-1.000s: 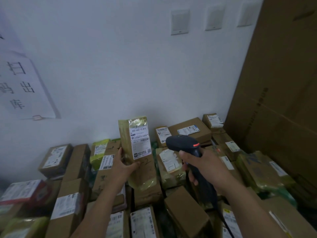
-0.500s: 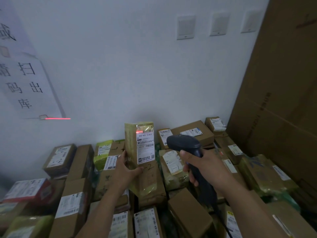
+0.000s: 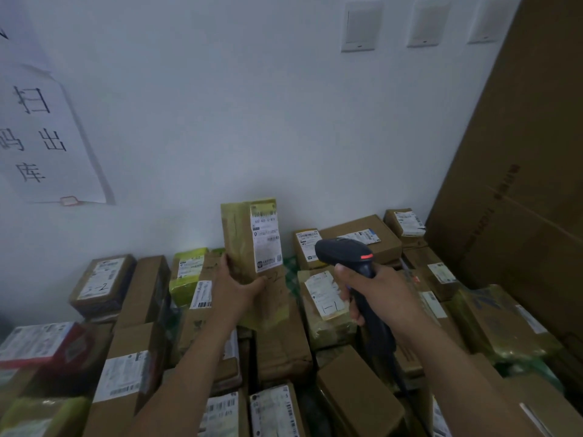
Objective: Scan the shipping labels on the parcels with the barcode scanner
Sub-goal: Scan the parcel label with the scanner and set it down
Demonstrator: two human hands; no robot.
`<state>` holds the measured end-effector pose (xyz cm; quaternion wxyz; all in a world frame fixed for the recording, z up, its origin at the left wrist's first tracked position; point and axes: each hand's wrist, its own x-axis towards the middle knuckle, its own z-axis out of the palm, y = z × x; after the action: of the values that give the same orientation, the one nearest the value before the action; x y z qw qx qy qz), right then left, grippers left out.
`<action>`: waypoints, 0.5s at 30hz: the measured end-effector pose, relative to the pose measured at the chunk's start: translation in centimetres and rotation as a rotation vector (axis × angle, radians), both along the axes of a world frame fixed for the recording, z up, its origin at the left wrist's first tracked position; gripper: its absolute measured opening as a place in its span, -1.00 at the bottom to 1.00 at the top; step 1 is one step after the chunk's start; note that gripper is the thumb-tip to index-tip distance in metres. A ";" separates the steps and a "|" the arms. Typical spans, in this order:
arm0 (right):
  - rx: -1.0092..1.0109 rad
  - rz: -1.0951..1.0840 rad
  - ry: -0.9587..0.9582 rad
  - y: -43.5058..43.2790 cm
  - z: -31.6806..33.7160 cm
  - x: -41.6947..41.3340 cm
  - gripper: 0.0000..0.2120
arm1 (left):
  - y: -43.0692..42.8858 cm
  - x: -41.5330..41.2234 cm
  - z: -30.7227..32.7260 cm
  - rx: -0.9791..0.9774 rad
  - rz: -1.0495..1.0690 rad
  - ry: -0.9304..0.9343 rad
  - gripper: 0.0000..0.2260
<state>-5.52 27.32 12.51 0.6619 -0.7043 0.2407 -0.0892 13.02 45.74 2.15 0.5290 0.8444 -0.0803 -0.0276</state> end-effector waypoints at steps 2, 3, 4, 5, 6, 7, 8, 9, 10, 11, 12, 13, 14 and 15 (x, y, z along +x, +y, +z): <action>0.008 -0.026 0.009 -0.2 -1.1 1.4 -0.72 | -1.5 1.2 0.1 0.013 0.051 -0.050 -0.06; 0.013 -0.036 0.012 -0.3 -1.6 2.1 -0.74 | -2.3 1.9 0.0 0.011 0.067 -0.077 -0.06; 0.016 -0.044 0.014 -0.4 -2.3 2.8 -0.75 | -3.0 2.5 -0.2 0.008 0.077 -0.097 -0.06; 0.015 -0.049 0.018 -0.6 -2.9 3.4 -0.76 | -3.7 3.2 -0.4 0.006 0.090 -0.115 -0.05; 0.014 -0.056 0.026 -0.7 -3.5 4.0 -0.75 | -4.3 3.9 -0.8 0.006 0.107 -0.129 -0.04; 0.014 -0.064 0.041 -0.9 -4.0 4.6 -0.73 | -5.0 4.6 -1.1 0.013 0.124 -0.147 -0.03; 0.014 -0.072 0.061 -1.2 -4.6 5.2 -0.71 | -5.6 5.3 -1.5 0.019 0.142 -0.160 -0.02; 0.010 -0.079 0.082 -1.5 -5.1 5.7 -0.71 | -6.3 6.0 -1.9 0.027 0.157 -0.174 -0.01; 0.006 -0.084 0.098 -1.8 -5.6 6.1 -0.71 | -6.9 6.8 -2.3 0.036 0.165 -0.178 0.00; 0.007 -0.086 0.110 -2.1 -6.0 6.6 -0.72 | -7.6 7.4 -2.8 0.051 0.162 -0.175 0.01; 0.012 -0.091 0.115 -2.4 -6.5 6.9 -0.73 | -8.2 8.0 -3.5 0.070 0.145 -0.166 0.02; 0.018 -0.097 0.120 -2.7 -7.0 7.3 -0.73 | -8.7 8.5 -4.1 0.097 0.124 -0.155 0.02; 0.019 -0.100 0.129 -2.9 -7.5 7.6 -0.73 | -9.1 8.8 -4.9 0.134 0.106 -0.136 0.02; 0.016 -0.099 0.143 -3.1 -7.9 8.0 -0.73 | -9.6 9.1 -5.7 0.183 0.091 -0.117 0.02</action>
<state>2.47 24.19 4.63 0.6435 -0.6907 0.3226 -0.0696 22.11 36.15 -3.53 0.4448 0.8921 -0.0697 0.0389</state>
